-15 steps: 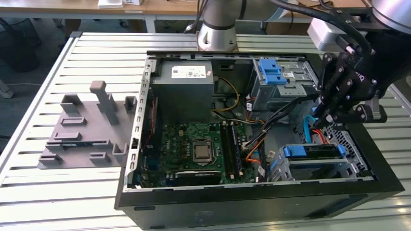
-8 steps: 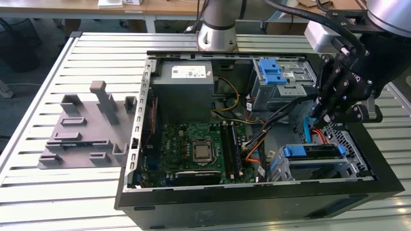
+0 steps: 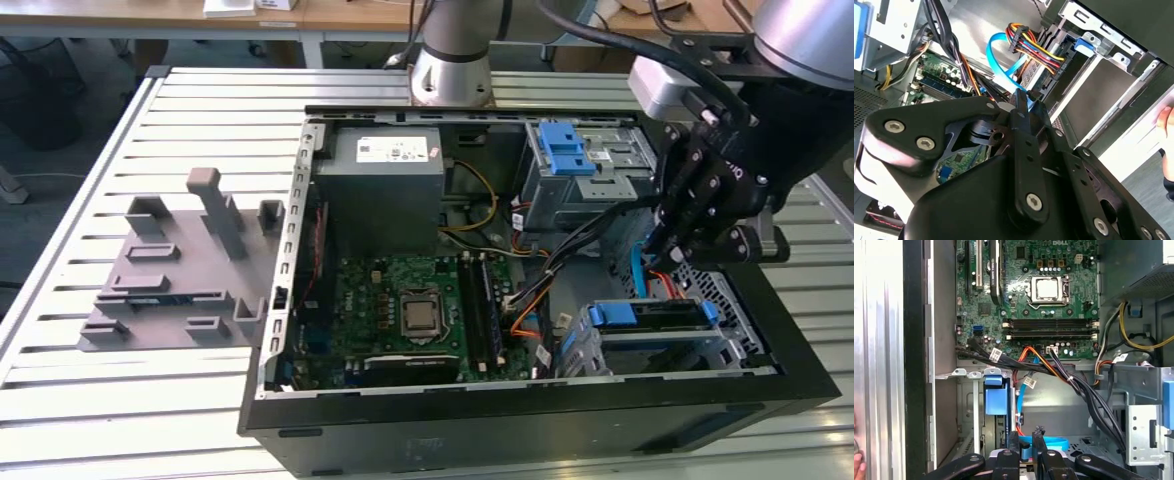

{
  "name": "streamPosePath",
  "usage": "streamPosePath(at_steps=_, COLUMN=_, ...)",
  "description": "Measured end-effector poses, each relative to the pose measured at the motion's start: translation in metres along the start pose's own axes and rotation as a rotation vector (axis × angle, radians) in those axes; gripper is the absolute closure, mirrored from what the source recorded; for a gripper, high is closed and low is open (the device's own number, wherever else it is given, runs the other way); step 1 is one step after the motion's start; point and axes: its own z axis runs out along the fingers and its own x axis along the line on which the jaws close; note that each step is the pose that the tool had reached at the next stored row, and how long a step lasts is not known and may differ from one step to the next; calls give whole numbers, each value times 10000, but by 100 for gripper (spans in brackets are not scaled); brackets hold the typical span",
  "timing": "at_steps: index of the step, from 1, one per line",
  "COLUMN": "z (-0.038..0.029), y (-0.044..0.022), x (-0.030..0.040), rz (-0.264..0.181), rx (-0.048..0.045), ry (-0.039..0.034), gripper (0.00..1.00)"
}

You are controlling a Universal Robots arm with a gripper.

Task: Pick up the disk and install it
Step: 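Insert the second disk wire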

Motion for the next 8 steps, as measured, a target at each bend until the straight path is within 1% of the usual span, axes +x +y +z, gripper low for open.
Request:
streamPosePath(at_steps=1, z=7, y=0, x=0, rz=1, rx=2, ry=56, gripper=75)
streamPosePath(at_steps=3, z=21, y=0, x=0, rz=2, rx=6, ry=136, gripper=75)
streamPosePath(at_steps=5, z=36, y=0, x=-1, rz=2, rx=7, ry=163, gripper=75)
streamPosePath(at_steps=8, z=57, y=-1, x=-1, rz=2, rx=7, ry=163, gripper=75)
